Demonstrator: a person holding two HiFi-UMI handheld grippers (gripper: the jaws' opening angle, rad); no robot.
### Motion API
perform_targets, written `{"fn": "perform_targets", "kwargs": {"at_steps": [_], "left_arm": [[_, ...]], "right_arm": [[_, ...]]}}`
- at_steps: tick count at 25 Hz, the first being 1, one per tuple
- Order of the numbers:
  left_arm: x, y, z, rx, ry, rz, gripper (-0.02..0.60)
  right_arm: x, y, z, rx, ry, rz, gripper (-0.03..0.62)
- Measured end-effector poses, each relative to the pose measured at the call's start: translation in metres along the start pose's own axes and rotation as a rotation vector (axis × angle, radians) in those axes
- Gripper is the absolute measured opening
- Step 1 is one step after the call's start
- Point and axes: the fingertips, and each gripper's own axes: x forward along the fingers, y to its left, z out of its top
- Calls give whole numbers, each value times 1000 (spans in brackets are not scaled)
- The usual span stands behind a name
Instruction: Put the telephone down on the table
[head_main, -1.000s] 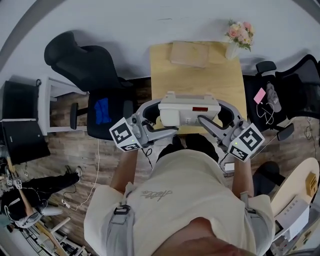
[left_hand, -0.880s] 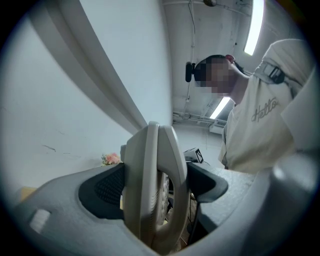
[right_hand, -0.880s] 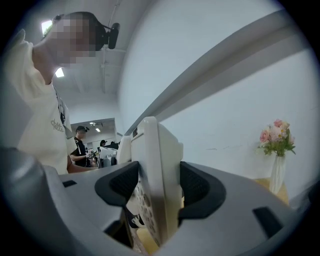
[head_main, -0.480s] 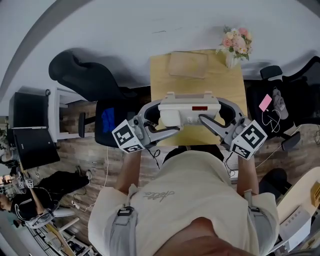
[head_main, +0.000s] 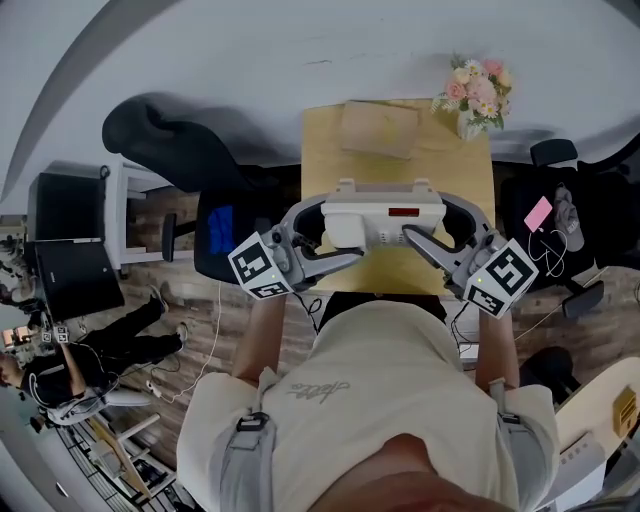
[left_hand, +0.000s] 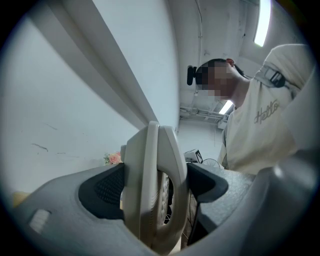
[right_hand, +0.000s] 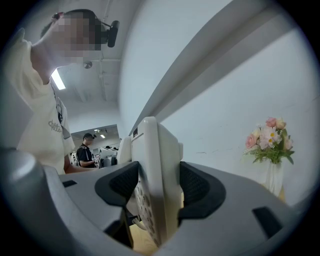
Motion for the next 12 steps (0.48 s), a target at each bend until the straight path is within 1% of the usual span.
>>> {"fn": "perform_targets", "kwargs": {"at_steps": [4,12], "left_arm": [[6,2,-4,-23,-3,18,388],[4,9,-8,-39,-5,-5,388]], "right_arm": [[-3,-7,1,-3,7,8,242],[0,-10,-5,16,10,-13,242]]}}
